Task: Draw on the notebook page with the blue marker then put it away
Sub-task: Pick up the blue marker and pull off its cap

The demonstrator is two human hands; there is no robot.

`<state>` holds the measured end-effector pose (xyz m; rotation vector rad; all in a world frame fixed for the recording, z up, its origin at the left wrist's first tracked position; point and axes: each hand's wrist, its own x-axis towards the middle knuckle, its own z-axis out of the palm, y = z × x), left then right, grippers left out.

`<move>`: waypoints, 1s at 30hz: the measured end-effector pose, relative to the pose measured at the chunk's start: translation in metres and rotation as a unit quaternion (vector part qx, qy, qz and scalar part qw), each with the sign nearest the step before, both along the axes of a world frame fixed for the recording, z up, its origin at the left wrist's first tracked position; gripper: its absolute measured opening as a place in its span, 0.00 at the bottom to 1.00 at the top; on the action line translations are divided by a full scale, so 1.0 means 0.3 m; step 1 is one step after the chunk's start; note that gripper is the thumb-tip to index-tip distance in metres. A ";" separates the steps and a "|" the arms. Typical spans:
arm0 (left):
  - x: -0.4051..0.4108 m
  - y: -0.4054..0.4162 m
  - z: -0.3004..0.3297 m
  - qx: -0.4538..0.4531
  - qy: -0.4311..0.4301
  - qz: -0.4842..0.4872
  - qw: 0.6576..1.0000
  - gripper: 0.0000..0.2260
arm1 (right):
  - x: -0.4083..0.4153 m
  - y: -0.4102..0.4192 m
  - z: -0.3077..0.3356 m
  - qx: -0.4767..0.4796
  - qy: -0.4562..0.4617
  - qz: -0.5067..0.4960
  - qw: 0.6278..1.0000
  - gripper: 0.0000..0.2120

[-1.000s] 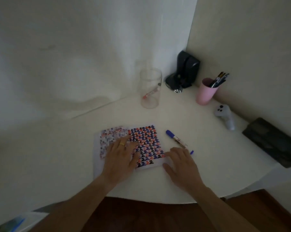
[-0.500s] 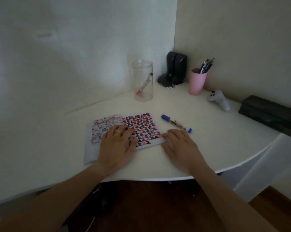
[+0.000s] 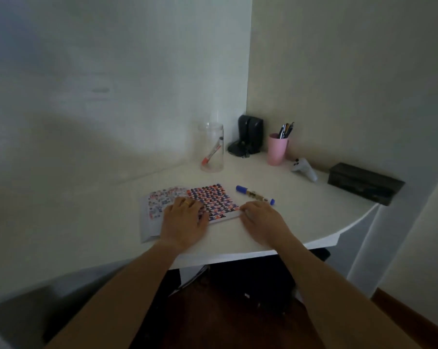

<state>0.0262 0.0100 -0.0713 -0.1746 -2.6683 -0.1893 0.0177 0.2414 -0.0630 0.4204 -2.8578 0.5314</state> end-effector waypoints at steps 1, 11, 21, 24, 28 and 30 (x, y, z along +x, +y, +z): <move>-0.004 -0.002 -0.004 0.000 0.004 -0.003 1.000 0.16 | -0.005 0.000 -0.003 0.004 0.004 0.001 1.000 0.17; -0.065 -0.021 -0.056 -0.011 0.033 -0.016 0.999 0.16 | -0.130 0.053 -0.010 -0.031 0.155 -0.097 0.983 0.16; -0.150 -0.061 0.086 -0.072 -0.147 -0.055 0.985 0.25 | -0.325 0.016 0.004 -0.079 0.090 -0.098 0.988 0.09; -0.264 -0.070 0.149 -0.012 -0.195 -0.064 0.979 0.22 | -0.353 -0.059 0.063 -0.204 0.073 -0.061 0.974 0.09; -0.405 -0.089 0.168 0.047 -0.104 -0.021 0.993 0.22 | -0.381 -0.141 0.113 -0.443 -0.047 -0.019 0.895 0.13; -0.424 -0.097 0.155 0.093 -0.047 -0.050 0.993 0.26 | -0.397 -0.158 0.093 -0.538 -0.100 -0.002 0.837 0.14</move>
